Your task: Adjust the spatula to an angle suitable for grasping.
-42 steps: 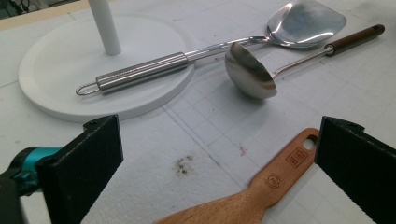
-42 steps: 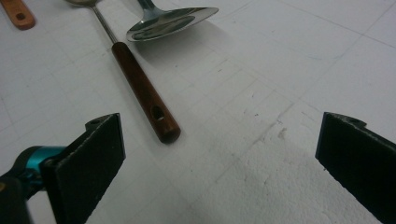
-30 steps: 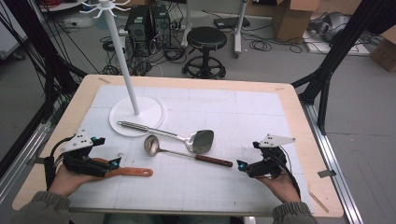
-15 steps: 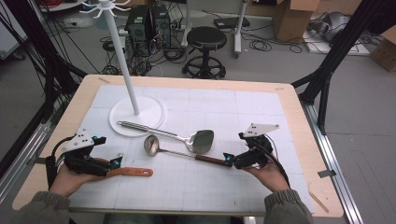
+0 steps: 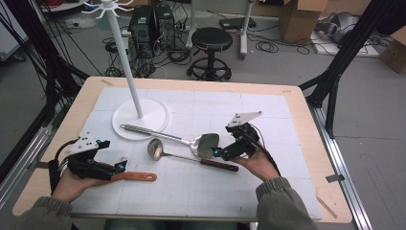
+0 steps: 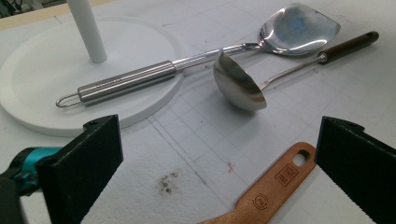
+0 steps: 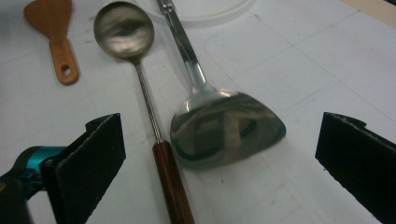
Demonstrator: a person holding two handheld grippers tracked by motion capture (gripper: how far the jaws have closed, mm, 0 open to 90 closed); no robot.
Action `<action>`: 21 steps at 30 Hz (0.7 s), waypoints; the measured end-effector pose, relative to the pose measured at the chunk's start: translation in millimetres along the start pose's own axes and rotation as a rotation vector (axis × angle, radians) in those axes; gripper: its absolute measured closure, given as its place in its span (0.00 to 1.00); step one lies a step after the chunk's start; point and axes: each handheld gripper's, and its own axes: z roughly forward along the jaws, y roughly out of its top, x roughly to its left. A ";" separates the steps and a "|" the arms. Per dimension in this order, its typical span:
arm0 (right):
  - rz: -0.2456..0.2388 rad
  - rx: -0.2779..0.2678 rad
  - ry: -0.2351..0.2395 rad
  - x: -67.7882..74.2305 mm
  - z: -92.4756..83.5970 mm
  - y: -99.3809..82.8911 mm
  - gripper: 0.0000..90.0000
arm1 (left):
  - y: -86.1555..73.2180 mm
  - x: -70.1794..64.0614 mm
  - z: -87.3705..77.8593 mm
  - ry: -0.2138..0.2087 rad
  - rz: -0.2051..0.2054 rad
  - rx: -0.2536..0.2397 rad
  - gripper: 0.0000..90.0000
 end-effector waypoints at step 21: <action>-0.042 0.063 0.087 -3.3 67.0 57.3 0.01 | 2.0 -3.1 3.2 -0.012 0.009 0.004 0.02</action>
